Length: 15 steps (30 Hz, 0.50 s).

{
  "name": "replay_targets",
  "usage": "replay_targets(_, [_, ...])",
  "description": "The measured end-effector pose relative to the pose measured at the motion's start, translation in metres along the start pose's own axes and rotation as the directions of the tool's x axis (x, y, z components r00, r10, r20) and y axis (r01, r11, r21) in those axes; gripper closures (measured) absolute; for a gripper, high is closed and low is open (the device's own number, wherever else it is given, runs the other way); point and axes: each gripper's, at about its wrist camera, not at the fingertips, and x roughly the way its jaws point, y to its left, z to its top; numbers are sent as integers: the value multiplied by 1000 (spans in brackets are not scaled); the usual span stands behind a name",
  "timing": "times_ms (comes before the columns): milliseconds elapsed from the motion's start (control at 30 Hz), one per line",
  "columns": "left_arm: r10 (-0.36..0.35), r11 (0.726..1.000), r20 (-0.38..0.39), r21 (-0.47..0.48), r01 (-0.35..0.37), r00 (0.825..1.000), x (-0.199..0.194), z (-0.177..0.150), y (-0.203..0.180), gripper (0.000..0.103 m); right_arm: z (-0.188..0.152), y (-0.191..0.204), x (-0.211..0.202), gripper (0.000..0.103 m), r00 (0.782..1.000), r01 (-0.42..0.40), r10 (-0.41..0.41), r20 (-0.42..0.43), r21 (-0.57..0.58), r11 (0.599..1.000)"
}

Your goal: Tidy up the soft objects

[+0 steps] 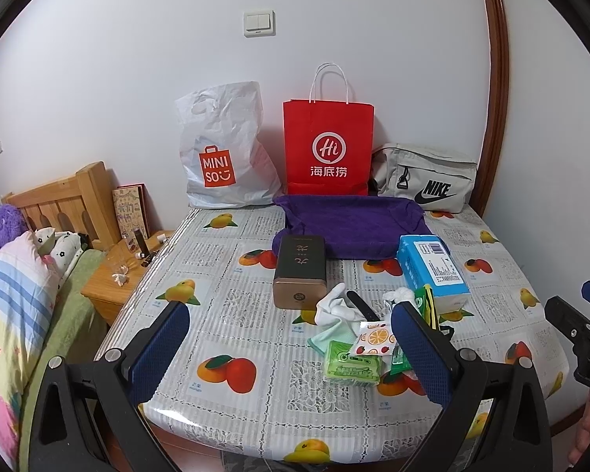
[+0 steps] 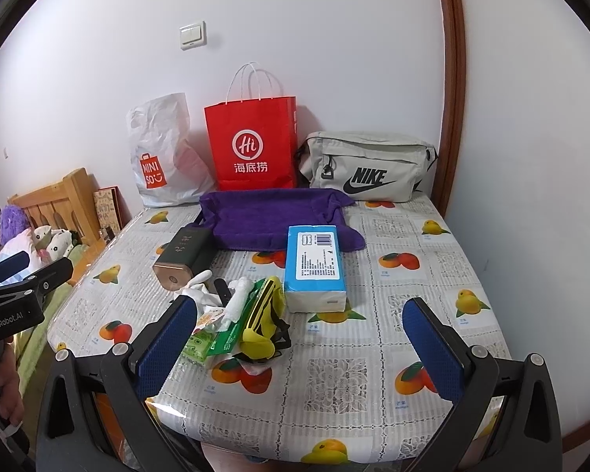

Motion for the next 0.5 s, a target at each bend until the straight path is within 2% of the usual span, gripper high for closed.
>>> replay_targets(267, [-4,1000,-12,31,4,1000,13,5,-2,0,-2,1,15,0,1000,-8,7,-18,-5,1000])
replay_targets(500, [-19,999,-101,29,22,995,50,-5,1,0,-10,-4,44,0,997,-16,16,-69,0,1000])
